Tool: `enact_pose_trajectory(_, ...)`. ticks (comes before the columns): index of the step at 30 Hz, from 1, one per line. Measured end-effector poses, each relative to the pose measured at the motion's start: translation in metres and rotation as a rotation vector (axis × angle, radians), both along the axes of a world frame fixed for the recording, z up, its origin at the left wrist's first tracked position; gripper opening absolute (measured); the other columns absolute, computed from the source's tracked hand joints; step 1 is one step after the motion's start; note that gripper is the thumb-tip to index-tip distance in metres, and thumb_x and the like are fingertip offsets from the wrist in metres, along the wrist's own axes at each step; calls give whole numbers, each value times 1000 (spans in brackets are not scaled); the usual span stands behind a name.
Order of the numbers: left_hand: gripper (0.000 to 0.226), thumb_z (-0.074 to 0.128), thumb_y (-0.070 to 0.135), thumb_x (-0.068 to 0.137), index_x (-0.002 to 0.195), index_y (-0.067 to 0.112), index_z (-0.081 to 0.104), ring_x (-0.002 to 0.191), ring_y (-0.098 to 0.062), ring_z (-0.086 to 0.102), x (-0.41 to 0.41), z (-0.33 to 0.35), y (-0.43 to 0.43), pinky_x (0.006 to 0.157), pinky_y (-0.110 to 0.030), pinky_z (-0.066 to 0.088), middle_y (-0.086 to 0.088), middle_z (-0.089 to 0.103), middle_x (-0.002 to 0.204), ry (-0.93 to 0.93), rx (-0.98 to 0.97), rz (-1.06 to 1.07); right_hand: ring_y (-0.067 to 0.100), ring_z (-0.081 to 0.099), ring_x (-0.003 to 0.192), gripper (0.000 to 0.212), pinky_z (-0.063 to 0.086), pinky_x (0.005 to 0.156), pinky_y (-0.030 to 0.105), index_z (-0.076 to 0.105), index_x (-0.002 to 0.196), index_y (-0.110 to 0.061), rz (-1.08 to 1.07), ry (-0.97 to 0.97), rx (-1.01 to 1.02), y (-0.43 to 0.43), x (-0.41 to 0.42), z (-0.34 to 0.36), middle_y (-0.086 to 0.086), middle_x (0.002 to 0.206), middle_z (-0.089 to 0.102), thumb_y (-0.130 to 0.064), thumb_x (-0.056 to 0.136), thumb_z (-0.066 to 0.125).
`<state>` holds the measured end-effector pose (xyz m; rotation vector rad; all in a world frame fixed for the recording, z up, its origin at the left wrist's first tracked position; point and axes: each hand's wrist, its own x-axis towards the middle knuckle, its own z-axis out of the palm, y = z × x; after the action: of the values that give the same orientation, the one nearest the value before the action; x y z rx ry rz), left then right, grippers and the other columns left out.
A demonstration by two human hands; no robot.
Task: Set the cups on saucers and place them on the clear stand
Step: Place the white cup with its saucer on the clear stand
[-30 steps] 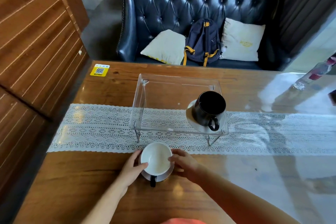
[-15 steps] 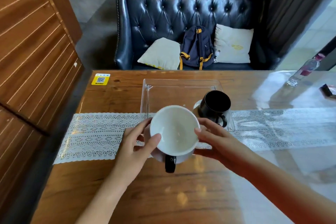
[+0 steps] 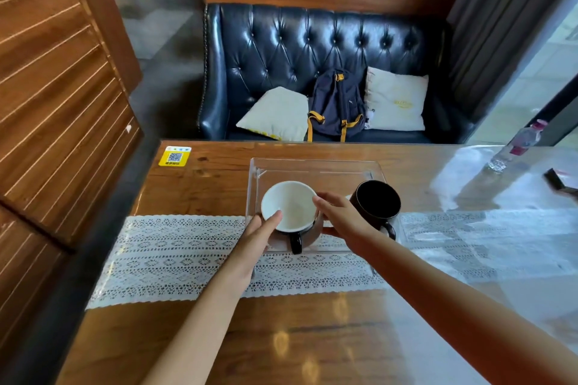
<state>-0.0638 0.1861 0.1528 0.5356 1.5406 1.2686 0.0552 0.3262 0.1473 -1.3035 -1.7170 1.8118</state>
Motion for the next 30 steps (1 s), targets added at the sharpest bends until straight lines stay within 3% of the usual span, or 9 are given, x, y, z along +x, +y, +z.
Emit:
enact_pose_trajectory(4, 50, 49, 53, 85, 130, 32, 39, 119, -5, 33, 0, -6, -2, 107, -38, 22, 14, 39, 134, 4, -2, -61, 18, 59, 105, 32, 52, 78, 28, 58, 125, -17, 29, -13, -25, -3, -6, -1, 5, 113, 62, -28, 98, 45)
enact_pose_trajectory(6, 62, 48, 51, 86, 140, 27, 30, 121, -1, 28, -3, -10, -6, 108, -37, 20, 15, 31, 129, 31, -44, -93, 13, 58, 99, 32, 50, 87, 32, 54, 127, -21, 109, -44, 24, -6, -5, 0, 1, 111, 61, -31, 99, 42)
enact_pose_trajectory(8, 58, 47, 45, 89, 142, 26, 29, 119, 9, 25, -5, -12, -11, 106, -29, 18, 20, 24, 130, 151, -25, -175, 14, 55, 106, 40, 45, 95, 34, 48, 135, -18, 211, -73, 147, -7, -3, 0, 0, 118, 59, -33, 100, 39)
enact_pose_trajectory(11, 65, 42, 48, 90, 146, 25, 19, 141, 0, -1, -9, -24, -20, 116, -37, 2, 19, 4, 152, 659, -122, -374, 17, 50, 122, 43, 39, 102, 31, 43, 141, -15, 275, -49, 275, -9, 0, -1, 4, 132, 55, -30, 101, 37)
enact_pose_trajectory(14, 73, 33, 57, 89, 148, 24, 4, 141, -7, -16, -12, -34, -30, 116, -45, -13, 6, -6, 158, 1093, -270, -509, 16, 49, 124, 43, 37, 102, 29, 43, 141, -17, 270, -47, 275, -10, 0, -2, 4, 135, 55, -31, 100, 38)
enact_pose_trajectory(20, 71, 31, 58, 88, 147, 27, 5, 142, -9, -15, -17, -37, -43, 113, -45, -17, 7, -5, 158, 1218, -281, -517, 25, 49, 125, 45, 38, 109, 44, 44, 137, -21, 320, -109, 305, -13, -3, -6, 9, 132, 57, -28, 94, 54)
enact_pose_trajectory(23, 70, 33, 58, 88, 146, 28, 6, 144, -13, -10, -19, -40, -46, 116, -50, -11, 9, -2, 158, 1249, -282, -501, 12, 40, 132, 65, 32, 112, 34, 38, 137, -34, 402, -57, 275, -9, 6, -8, -6, 138, 50, -19, 83, 69)
enact_pose_trajectory(26, 66, 34, 56, 88, 145, 31, 11, 144, -15, -6, -18, -45, -47, 116, -53, -8, 9, 3, 157, 1278, -270, -491, 2, 33, 131, 90, 31, 111, 28, 23, 135, -45, 498, -84, 418, -6, 14, -14, -22, 138, 37, -11, 72, 77)
enact_pose_trajectory(30, 69, 33, 57, 87, 145, 32, 6, 144, -15, -8, -15, -55, -47, 116, -52, -8, 8, 0, 158, 1280, -286, -464, 11, 24, 142, 111, 26, 115, 27, 8, 150, -19, 415, -115, 575, -16, 8, -26, -4, 155, 24, -24, 68, 83)
